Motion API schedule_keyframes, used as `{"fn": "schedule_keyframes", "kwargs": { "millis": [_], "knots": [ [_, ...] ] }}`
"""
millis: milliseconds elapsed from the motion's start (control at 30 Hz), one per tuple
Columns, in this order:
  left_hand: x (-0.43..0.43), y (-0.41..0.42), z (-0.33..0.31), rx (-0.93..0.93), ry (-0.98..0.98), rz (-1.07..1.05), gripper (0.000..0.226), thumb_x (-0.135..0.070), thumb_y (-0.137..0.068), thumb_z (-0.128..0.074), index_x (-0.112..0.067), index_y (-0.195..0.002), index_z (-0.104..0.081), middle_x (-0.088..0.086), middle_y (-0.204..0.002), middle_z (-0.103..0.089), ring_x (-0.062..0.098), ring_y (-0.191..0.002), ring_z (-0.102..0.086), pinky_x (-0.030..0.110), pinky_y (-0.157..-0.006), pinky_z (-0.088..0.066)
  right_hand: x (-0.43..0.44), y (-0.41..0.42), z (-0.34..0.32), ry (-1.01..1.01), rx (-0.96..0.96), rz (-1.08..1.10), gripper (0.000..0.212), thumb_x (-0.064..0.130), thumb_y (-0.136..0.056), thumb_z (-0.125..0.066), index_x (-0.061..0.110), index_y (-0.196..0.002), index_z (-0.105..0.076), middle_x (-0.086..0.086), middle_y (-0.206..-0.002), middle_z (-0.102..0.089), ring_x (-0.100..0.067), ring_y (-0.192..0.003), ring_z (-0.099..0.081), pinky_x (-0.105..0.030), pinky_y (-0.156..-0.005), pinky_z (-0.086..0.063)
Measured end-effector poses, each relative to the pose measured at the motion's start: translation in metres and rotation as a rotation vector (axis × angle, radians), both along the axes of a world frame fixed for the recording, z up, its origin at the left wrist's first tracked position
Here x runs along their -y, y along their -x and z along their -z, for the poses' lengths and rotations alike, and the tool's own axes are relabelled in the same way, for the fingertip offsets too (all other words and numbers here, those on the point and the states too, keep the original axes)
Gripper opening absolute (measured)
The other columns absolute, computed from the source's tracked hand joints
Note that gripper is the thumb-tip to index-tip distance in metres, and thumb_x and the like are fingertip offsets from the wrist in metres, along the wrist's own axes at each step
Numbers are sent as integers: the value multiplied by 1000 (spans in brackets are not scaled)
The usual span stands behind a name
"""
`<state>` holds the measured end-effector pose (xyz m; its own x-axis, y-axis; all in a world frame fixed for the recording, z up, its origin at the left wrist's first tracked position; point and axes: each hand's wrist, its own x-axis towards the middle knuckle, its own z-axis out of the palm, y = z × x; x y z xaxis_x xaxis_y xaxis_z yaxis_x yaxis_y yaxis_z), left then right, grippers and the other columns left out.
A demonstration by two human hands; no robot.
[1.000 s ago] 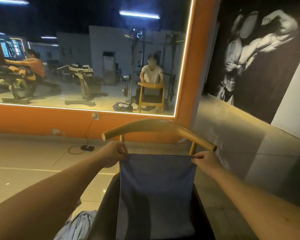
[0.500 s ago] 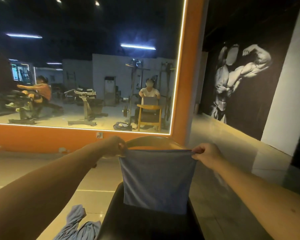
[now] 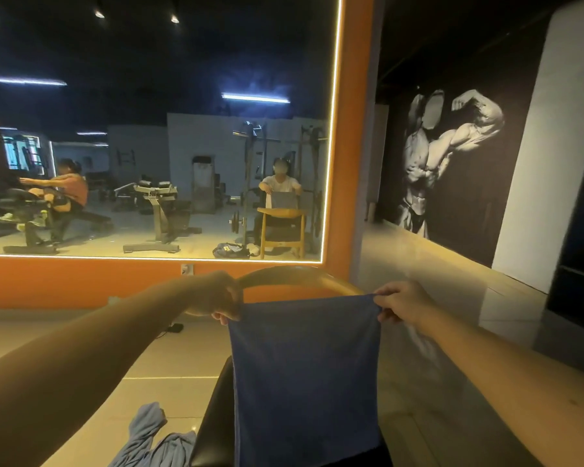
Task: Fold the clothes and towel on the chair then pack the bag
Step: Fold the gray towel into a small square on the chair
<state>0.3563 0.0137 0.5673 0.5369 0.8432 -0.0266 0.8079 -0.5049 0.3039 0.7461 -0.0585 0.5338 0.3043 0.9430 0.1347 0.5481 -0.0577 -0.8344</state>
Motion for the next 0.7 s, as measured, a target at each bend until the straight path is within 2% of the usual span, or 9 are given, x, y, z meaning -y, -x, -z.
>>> {"fn": "schedule_keyframes", "kwargs": {
  "millis": [67, 133, 200, 333, 433, 567, 700],
  "knots": [
    [1, 3, 1, 43, 9, 1, 9, -20, -91, -76, -28, -94, -73, -4, -91, -76, 12, -81, -76, 24, -75, -62, 0, -4, 2, 0, -59, 4, 7, 9, -96, -64, 10, -100, -71, -14, -78, -75, -25, -68, -75, -29, -57, -55],
    [1, 3, 4, 59, 23, -7, 8, -20, -91, -76, -24, -98, -75, -2, -92, -77, 13, -80, -76, 26, -75, -63, 1, -6, 4, 2, -119, -1, 8, 9, -96, -65, 8, -102, -70, -14, -75, -74, -28, -68, -75, -31, -57, -56],
    [3, 1, 5, 38, 12, -22, 10, -20, -91, -76, -20, -101, -74, 0, -92, -77, 13, -80, -76, 24, -74, -62, 1, -5, 5, 12, -147, -16, 8, 8, -96, -64, 7, -102, -69, -16, -72, -73, -28, -63, -72, -30, -53, -54],
    [-2, 0, 8, 4, -17, -36, 9, -17, -92, -76, -23, -95, -70, -1, -86, -74, 14, -76, -73, 18, -65, -57, -2, -1, 8, -23, -155, -74, 8, 7, -95, -64, 3, -97, -70, -18, -70, -69, -24, -57, -66, -30, -52, -51],
    [-12, 2, 12, -12, -38, -40, 17, -18, -95, -71, -13, -111, -74, 0, -89, -73, 16, -77, -75, 24, -71, -61, -9, 2, 11, -29, -116, -105, 9, 14, -94, -69, 5, -94, -72, -14, -75, -71, -20, -60, -66, -28, -54, -51],
    [-36, 3, 24, 61, -30, -132, 15, -18, -96, -70, -12, -109, -74, 2, -88, -74, 15, -71, -76, 31, -72, -64, -32, 2, 22, -18, -129, -50, 11, 17, -95, -70, 7, -94, -73, -15, -75, -74, -19, -60, -69, -25, -53, -53],
    [-74, 1, 48, 107, -53, -231, 14, -18, -94, -72, -14, -107, -75, 1, -92, -73, 13, -69, -75, 21, -59, -59, -72, 7, 43, -23, -183, 8, 10, 17, -94, -71, 6, -95, -72, -17, -81, -75, -20, -63, -72, -28, -57, -57]
  ]
}}
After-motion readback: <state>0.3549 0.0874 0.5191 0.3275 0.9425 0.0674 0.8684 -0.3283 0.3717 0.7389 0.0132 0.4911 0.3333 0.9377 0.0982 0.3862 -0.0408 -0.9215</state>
